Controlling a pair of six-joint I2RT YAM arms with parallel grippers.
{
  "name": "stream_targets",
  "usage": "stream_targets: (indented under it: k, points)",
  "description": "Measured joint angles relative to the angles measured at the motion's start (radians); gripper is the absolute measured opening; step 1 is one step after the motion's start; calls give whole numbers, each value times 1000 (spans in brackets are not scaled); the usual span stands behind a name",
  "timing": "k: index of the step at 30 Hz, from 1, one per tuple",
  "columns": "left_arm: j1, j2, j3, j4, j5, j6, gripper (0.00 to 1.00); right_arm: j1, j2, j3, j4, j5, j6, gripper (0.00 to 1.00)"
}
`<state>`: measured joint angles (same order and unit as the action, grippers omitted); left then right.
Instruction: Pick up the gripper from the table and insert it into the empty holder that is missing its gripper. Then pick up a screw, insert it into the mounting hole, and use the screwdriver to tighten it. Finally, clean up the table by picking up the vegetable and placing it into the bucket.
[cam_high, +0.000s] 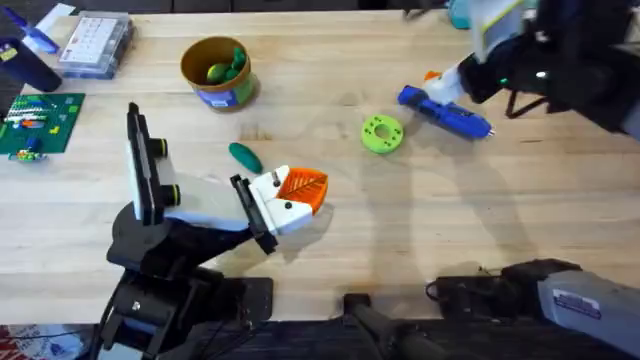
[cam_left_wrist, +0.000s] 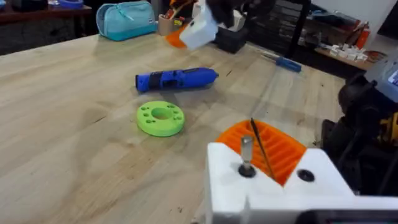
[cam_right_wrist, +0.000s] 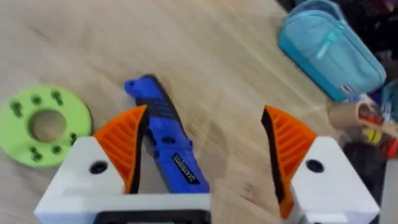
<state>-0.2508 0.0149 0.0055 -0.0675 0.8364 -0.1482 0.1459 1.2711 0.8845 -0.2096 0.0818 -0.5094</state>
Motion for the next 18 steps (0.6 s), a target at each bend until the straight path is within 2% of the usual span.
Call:
stream_targets:
  k: [6, 14, 18]
  points:
    - [0, 0, 0, 0, 0, 0, 18, 0, -155, 2, -74, -55, 246, 995]
    - [0, 0, 0, 0, 0, 0, 18, 0, -265, 3, -185, -352, 452, 995]
    - [0, 0, 0, 0, -1, 0, 18, 0, -268, 3, -223, -442, 538, 995]
